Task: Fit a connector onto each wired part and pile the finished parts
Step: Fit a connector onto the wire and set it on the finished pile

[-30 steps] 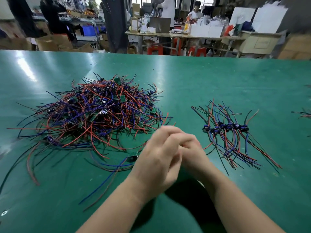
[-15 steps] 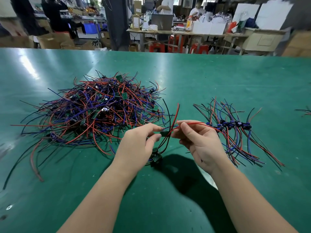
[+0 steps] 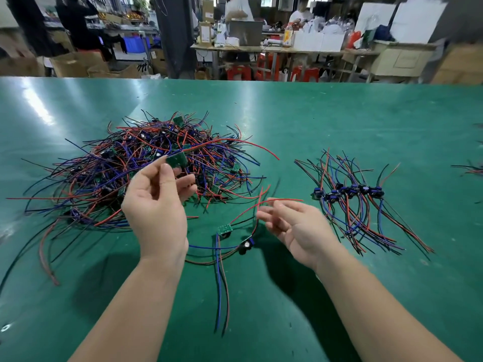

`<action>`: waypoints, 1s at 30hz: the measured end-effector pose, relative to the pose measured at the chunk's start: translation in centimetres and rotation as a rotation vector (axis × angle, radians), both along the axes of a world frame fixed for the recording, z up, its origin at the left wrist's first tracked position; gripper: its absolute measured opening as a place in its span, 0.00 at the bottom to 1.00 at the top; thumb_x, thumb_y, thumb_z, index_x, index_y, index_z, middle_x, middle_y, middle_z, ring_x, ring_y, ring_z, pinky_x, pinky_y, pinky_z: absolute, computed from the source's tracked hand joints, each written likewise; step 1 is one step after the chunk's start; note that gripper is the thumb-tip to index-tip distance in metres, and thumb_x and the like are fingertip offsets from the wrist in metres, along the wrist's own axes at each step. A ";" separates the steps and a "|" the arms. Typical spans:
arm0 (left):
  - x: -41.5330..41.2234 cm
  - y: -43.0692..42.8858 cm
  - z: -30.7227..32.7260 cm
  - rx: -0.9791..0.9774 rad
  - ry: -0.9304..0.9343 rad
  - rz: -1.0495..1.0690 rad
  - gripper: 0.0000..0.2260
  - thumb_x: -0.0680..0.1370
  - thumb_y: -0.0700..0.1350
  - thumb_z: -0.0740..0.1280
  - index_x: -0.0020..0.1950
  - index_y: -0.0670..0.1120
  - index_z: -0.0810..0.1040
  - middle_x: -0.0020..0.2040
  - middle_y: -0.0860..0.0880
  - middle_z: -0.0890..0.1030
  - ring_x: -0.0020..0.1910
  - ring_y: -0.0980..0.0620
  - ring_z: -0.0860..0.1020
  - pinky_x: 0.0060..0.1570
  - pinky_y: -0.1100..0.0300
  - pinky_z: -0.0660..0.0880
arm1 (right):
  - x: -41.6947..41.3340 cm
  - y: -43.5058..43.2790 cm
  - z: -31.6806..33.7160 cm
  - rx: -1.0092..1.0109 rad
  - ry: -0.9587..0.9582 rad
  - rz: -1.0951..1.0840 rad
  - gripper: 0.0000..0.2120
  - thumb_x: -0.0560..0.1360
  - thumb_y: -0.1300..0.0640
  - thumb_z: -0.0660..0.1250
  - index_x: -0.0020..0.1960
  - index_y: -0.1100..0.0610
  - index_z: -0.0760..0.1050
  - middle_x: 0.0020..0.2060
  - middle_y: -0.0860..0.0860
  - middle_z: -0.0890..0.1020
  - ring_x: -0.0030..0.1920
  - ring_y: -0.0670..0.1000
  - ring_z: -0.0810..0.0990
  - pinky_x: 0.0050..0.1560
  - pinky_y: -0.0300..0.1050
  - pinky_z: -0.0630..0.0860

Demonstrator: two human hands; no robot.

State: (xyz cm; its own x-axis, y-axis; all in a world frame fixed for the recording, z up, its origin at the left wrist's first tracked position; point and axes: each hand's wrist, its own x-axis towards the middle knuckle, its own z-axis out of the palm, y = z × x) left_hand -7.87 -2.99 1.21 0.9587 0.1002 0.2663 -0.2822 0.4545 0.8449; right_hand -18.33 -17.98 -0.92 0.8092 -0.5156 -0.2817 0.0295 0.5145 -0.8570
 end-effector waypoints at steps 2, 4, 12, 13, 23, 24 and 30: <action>-0.3 -0.3 0.2 -0.065 0.061 -0.101 0.05 0.80 0.39 0.63 0.48 0.46 0.78 0.34 0.53 0.82 0.33 0.55 0.82 0.33 0.66 0.77 | -0.2 0.8 0.2 0.005 -0.005 0.282 0.12 0.81 0.57 0.57 0.55 0.64 0.74 0.46 0.60 0.83 0.42 0.52 0.84 0.41 0.41 0.79; -0.8 -0.7 0.3 -0.084 0.102 -0.196 0.04 0.79 0.38 0.64 0.47 0.44 0.79 0.34 0.51 0.83 0.31 0.56 0.81 0.31 0.66 0.77 | -0.4 1.8 0.3 -0.084 0.030 0.498 0.17 0.81 0.52 0.56 0.57 0.65 0.74 0.45 0.58 0.84 0.43 0.53 0.84 0.43 0.42 0.79; -3.5 -1.7 -0.2 0.131 -0.016 -0.500 0.07 0.76 0.37 0.67 0.46 0.48 0.82 0.36 0.48 0.85 0.33 0.52 0.84 0.30 0.65 0.78 | -0.4 1.3 1.1 -0.078 -0.262 0.230 0.20 0.67 0.58 0.67 0.59 0.56 0.75 0.37 0.52 0.81 0.30 0.46 0.76 0.34 0.36 0.72; -3.7 -1.7 -0.3 0.179 -0.047 -0.524 0.08 0.77 0.36 0.66 0.47 0.48 0.82 0.37 0.48 0.85 0.34 0.51 0.84 0.30 0.65 0.78 | -0.5 1.1 1.1 -0.022 -0.297 0.193 0.19 0.67 0.58 0.67 0.57 0.57 0.75 0.38 0.52 0.82 0.30 0.46 0.77 0.34 0.35 0.72; -3.8 -1.3 -0.3 0.354 -0.149 -0.558 0.16 0.73 0.33 0.71 0.55 0.50 0.79 0.40 0.49 0.85 0.33 0.55 0.81 0.36 0.66 0.77 | -0.6 -0.3 2.0 0.086 -0.370 -0.013 0.06 0.67 0.58 0.67 0.43 0.57 0.80 0.35 0.51 0.83 0.33 0.46 0.81 0.32 0.34 0.75; -3.7 -1.2 -0.3 0.366 -0.160 -0.536 0.16 0.72 0.34 0.72 0.54 0.51 0.79 0.40 0.50 0.85 0.34 0.56 0.80 0.37 0.65 0.77 | -0.6 -0.4 2.1 0.095 -0.379 -0.029 0.06 0.67 0.58 0.67 0.41 0.56 0.81 0.35 0.51 0.83 0.33 0.46 0.81 0.32 0.34 0.75; -2.7 -0.9 -0.3 0.368 -0.209 -0.418 0.11 0.71 0.38 0.74 0.50 0.50 0.81 0.38 0.54 0.84 0.37 0.59 0.80 0.40 0.68 0.75 | -1.1 -1.7 2.5 0.130 -0.415 -0.129 0.08 0.68 0.57 0.66 0.36 0.54 0.84 0.34 0.50 0.83 0.33 0.45 0.81 0.33 0.34 0.76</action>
State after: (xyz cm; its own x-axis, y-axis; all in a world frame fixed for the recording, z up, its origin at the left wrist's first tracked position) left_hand -10.59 -3.88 0.88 0.8206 -0.4091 0.3991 -0.3196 0.2505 0.9139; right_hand -19.41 -19.64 1.53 0.7989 -0.6012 -0.0161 0.4278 0.5869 -0.6875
